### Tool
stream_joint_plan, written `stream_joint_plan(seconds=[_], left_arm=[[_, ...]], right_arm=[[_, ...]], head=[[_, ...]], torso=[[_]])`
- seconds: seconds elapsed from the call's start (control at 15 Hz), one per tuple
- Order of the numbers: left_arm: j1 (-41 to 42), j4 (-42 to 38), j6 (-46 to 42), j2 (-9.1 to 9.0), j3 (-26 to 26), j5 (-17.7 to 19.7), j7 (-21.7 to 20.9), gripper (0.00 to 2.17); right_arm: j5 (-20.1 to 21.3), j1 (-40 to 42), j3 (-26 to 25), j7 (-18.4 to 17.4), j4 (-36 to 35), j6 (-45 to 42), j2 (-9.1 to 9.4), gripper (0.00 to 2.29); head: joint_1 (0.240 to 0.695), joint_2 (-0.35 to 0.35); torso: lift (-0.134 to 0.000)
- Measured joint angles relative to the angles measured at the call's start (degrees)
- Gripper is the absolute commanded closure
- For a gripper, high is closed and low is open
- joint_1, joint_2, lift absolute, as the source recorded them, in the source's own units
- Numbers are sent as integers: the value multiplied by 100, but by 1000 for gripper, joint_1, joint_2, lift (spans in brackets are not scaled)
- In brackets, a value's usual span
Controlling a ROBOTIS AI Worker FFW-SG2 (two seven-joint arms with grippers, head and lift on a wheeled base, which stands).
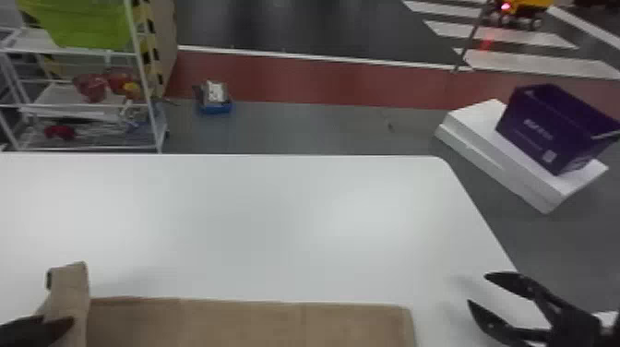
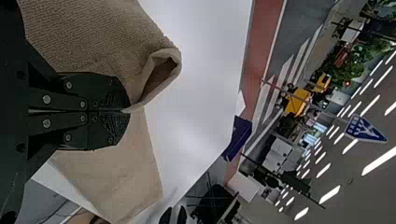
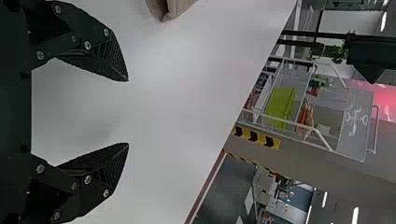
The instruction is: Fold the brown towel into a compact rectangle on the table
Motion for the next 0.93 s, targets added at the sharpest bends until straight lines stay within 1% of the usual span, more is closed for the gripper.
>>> stream_joint_plan(seconds=[0.13,0.33,0.67,0.8,0.93], left_arm=[[102,-174,114,-77,-334,-106,0,2138],[264,-412,305,-187,-802,-198,8,2138],[313,-434,326,-211,-1629,-275,527,2138],[308,-429,363,-215,-1870,-270,652,2142],[284,-460,582,-216,-2061,-265,707,2138]], right_arm=[[-1,6,8,3,1,-3,0,461],[-8,13,3,4,7,-14,-14,461],[-16,32,-9,4,0,-47,-25,461],[-26,51,-36,4,-8,-71,-28,461],[-30,58,-49,4,-9,-75,-38,461]], head=[[695,-295],[695,-349],[695,-350],[695,-350],[695,-350]], torso=[[-123],[-123],[-123],[-123],[-123]])
